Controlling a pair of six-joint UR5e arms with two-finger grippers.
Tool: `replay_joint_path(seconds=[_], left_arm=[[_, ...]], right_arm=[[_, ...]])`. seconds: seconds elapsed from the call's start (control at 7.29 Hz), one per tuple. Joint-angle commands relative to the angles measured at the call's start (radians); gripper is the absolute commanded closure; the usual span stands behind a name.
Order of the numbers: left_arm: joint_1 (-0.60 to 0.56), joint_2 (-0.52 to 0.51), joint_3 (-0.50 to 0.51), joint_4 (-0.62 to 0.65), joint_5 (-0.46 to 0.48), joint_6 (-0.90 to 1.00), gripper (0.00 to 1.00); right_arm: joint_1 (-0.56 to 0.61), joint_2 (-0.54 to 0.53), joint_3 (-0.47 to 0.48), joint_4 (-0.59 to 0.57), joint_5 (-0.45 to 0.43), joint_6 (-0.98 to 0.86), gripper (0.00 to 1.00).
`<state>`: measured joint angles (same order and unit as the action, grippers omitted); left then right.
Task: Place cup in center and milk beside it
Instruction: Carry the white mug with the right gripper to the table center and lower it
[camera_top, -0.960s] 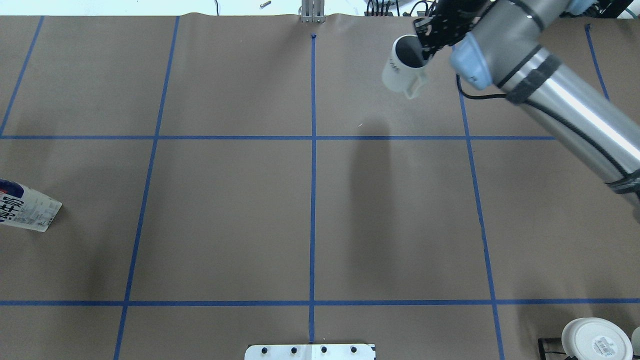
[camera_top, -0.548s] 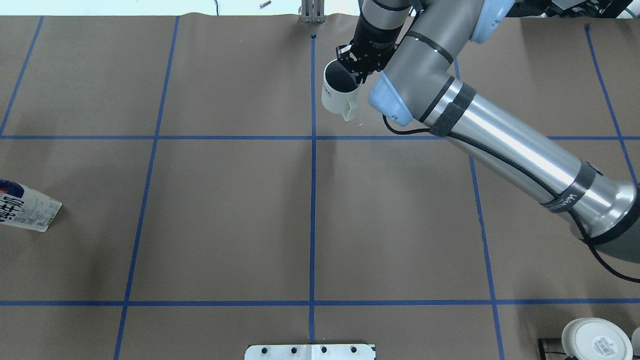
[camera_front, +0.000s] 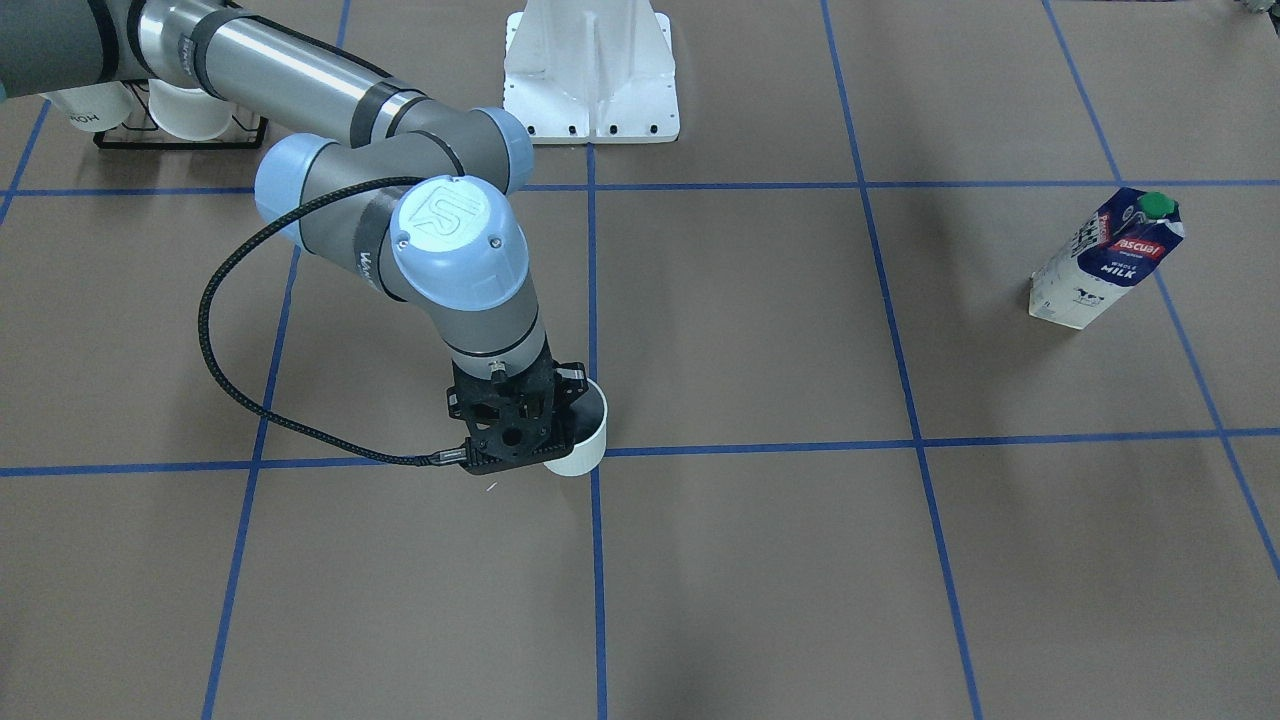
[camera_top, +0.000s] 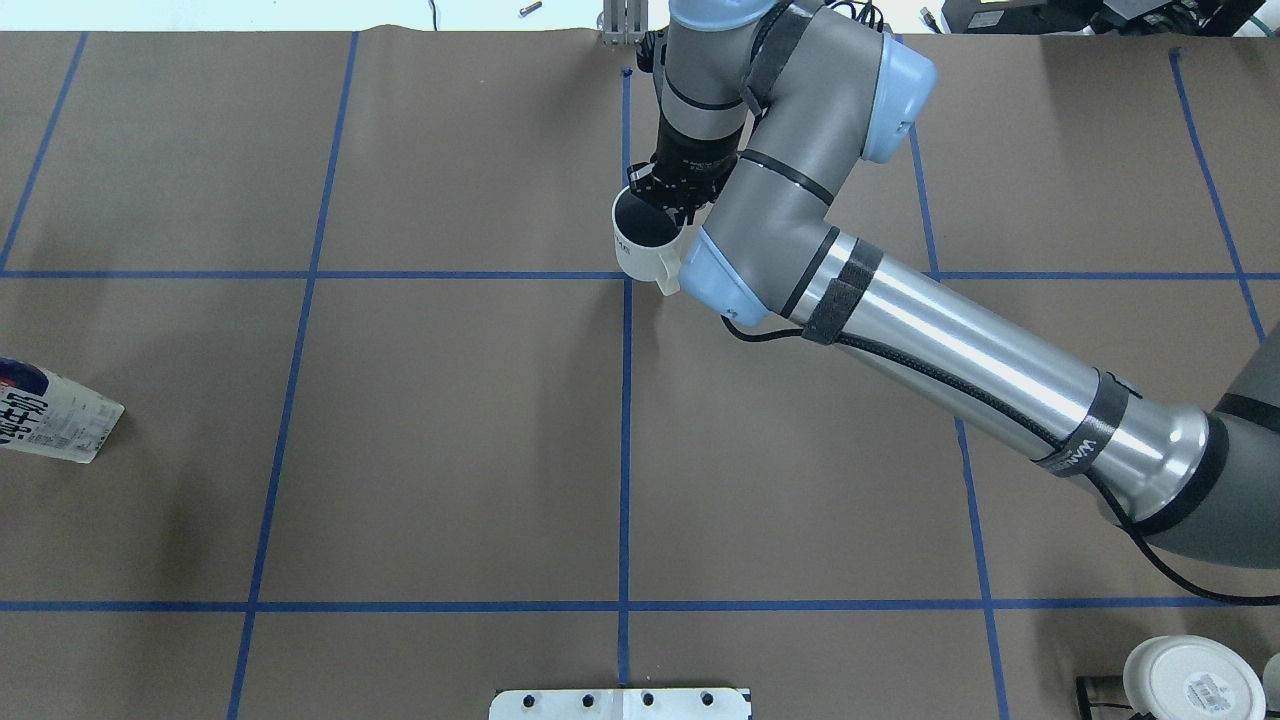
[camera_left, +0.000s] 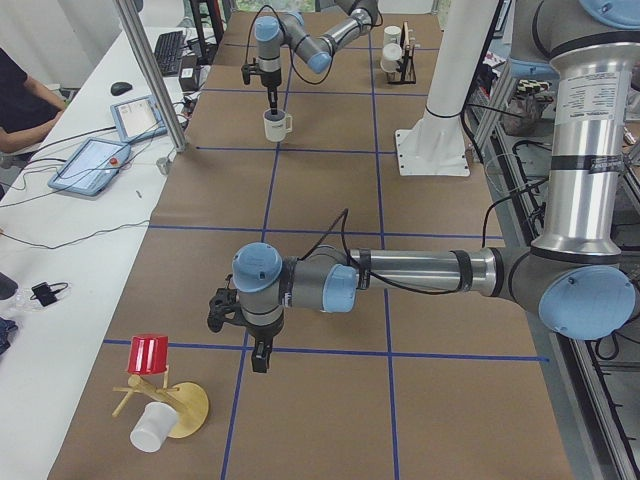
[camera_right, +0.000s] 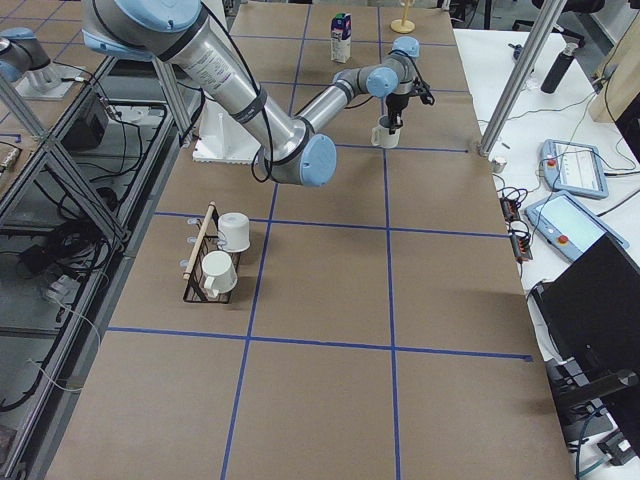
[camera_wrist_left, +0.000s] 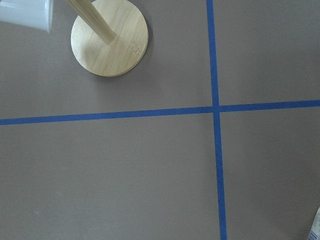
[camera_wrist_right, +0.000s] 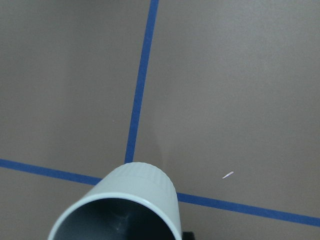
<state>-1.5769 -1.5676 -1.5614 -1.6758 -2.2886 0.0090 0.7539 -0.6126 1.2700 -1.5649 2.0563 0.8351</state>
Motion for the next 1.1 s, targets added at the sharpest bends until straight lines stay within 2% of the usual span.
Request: replay_joint_path(seconds=[0.0,0.14,0.27,0.41,0.55,0.82,0.96], left_arm=[[0.0,0.0,0.001,-0.015,-0.003,-0.003,0.01],[0.0,0.0,-0.008,-0.016,-0.003,-0.004,0.01],[0.0,0.0,-0.012,-0.016,-0.012,-0.004,0.01],[0.0,-0.008,-0.017,-0.016,-0.061,-0.006,0.01],[-0.002,-0.014,-0.029,-0.016,-0.093,-0.024,0.01],[-0.002,-0.011,-0.136,-0.002,-0.095,-0.029,0.01],[0.0,-0.008,-0.202,0.014,-0.116,-0.073,0.01]], right_arm=[[-0.021,-0.007,-0.009,0.002,-0.019,-0.001,1.0],[-0.025,-0.01,-0.011,0.008,-0.021,-0.001,1.0],[-0.031,-0.022,-0.011,0.029,-0.021,0.007,0.74],[-0.034,-0.038,-0.012,0.07,-0.021,0.031,0.29],[-0.033,-0.05,-0.011,0.115,-0.021,0.047,0.0],[0.023,-0.047,0.021,0.121,0.02,0.064,0.0],[0.082,-0.049,0.026,0.115,0.121,0.064,0.0]])
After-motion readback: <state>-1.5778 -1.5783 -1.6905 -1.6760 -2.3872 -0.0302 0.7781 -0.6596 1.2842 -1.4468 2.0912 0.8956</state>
